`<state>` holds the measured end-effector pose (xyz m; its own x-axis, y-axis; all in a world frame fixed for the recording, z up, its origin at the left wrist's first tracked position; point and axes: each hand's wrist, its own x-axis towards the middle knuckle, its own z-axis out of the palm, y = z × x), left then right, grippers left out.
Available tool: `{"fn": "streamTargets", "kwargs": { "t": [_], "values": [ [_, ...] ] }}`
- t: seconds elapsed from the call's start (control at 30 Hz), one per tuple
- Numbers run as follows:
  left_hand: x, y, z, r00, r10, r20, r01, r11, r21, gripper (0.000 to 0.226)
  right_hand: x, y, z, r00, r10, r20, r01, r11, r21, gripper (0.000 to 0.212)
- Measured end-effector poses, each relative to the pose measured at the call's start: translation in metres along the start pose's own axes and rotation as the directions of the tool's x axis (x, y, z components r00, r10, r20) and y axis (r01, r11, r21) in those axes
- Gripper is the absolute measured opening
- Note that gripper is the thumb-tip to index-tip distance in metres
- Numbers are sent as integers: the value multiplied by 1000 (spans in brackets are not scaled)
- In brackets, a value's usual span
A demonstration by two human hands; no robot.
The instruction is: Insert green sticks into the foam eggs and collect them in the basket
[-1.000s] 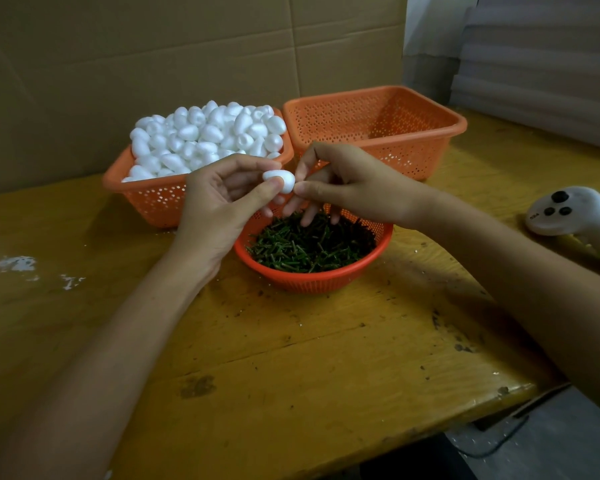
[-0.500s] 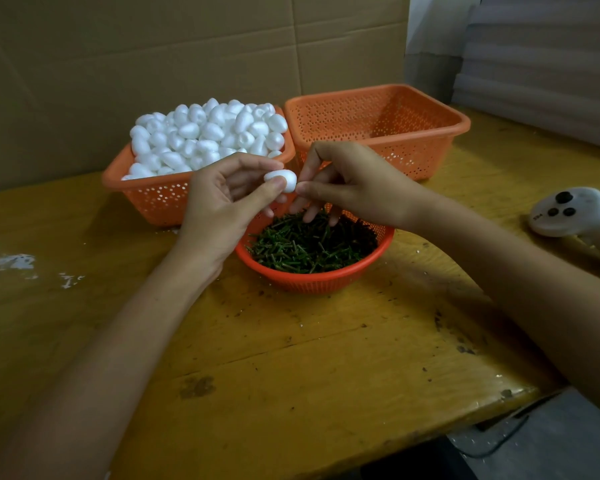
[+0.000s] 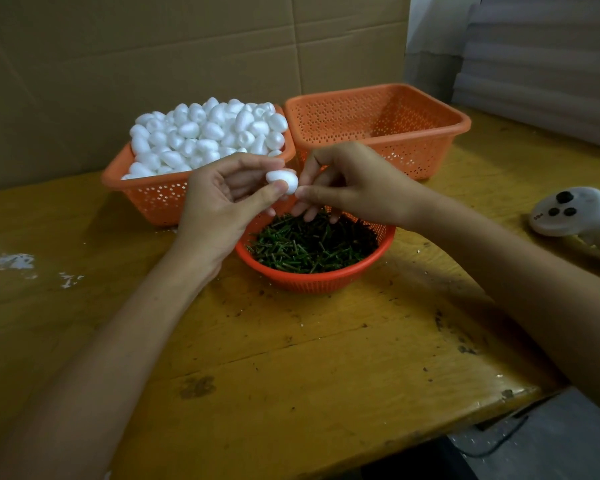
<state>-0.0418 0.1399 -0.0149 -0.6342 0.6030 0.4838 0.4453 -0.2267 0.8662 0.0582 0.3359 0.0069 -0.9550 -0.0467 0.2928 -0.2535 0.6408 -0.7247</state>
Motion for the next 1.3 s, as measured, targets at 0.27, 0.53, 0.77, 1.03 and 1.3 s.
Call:
{"fn": "streamTargets", "kwargs": {
  "t": [0.27,0.53,0.77,1.03,1.3],
  "values": [
    [-3,6,6,1000,10,-26,-10,1000,-1,30,-1,-2,0,999,-12,33,12,1000,-11,19],
    [-2,7,5,999,0,-35,0,1000,-5,29,-1,-2,0,1000,-1,-15,1,999,33,22],
    [-4,9,8,999,15,-47,-15,1000,-3,27,0,0,1,999,30,-30,-26,993,113,38],
    [-3,9,8,998,-16,-67,17,1000,18,21,2,4,3,999,0,-41,5,992,125,43],
    [-3,7,8,996,-11,-86,13,1000,21,17,3,3,5,997,-35,-73,45,990,130,45]
  ]
}}
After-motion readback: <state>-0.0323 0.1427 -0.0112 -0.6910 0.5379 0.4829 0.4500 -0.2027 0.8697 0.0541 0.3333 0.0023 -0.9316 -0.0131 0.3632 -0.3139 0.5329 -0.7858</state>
